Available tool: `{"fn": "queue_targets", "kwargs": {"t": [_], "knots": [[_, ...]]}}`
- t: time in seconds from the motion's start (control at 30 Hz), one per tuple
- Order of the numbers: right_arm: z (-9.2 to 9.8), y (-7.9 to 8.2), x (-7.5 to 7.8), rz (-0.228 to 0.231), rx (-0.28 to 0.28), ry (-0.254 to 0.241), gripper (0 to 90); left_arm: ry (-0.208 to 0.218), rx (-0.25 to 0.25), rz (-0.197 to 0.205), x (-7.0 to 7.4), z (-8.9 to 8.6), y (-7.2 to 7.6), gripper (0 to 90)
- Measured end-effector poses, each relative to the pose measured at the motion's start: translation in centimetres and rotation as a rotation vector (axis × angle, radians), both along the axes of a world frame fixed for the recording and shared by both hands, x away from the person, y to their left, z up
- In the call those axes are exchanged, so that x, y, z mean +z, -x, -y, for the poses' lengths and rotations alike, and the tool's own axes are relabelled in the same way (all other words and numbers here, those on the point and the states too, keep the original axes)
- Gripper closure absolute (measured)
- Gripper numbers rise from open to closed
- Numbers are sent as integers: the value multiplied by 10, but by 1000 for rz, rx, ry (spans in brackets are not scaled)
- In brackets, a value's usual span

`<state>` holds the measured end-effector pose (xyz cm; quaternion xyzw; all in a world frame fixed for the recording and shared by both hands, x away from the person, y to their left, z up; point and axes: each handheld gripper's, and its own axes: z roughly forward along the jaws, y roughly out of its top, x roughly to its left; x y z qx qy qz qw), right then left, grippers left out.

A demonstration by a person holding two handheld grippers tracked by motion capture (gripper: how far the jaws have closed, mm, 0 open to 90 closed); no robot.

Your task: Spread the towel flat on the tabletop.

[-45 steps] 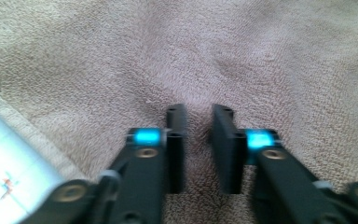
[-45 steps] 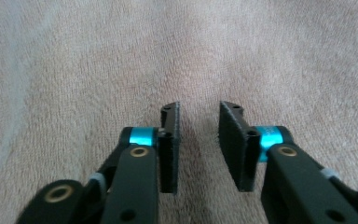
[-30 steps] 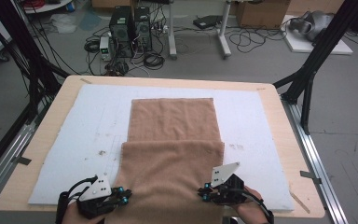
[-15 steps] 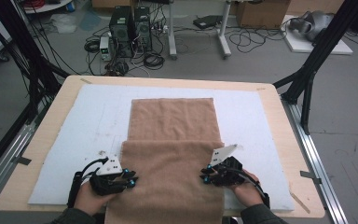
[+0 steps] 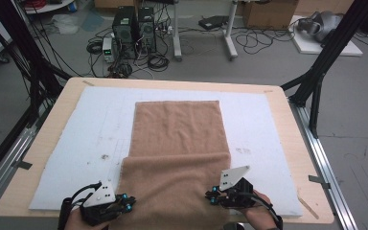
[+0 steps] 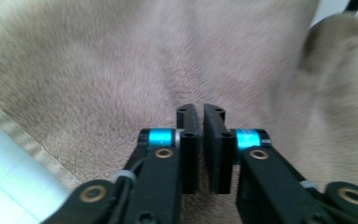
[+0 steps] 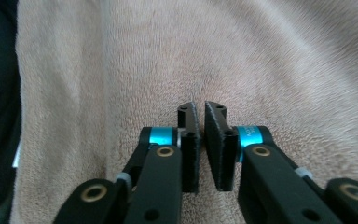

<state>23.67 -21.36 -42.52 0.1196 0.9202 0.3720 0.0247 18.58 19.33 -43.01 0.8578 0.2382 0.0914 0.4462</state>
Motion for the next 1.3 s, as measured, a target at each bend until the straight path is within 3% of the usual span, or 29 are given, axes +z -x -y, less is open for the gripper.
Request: {"fn": "queue_targets", "kwargs": {"t": [0.13,0.23,0.27,0.3,0.4,0.53,0.83,0.93,1.1,1.3], "knots": [[2,-15,4,32,-58,33,685,-18,27,25,5,2,-18,696],[-1,-28,-3,6,-59,43,672,-46,42,-4,-4,5,-35,642],[-2,-30,-5,-2,-56,44,678,-66,39,-31,-13,7,-42,644],[-4,-32,-11,-19,-52,48,693,-41,36,-22,-18,6,-42,678],[0,-31,-13,-41,-48,6,828,-14,42,-26,-20,4,-38,847],[0,-24,-12,-40,-22,6,856,-43,31,-7,-18,3,-24,869],[-2,-6,-12,-41,18,4,861,-27,31,-18,-17,-5,5,869],[-1,-3,-10,-44,22,-2,860,-18,31,-16,-15,-5,5,836],[6,-8,-3,-43,-4,-33,778,-3,84,6,-5,-8,-5,654],[20,-26,6,-25,-108,-96,642,35,109,3,4,-10,-27,548]]}}
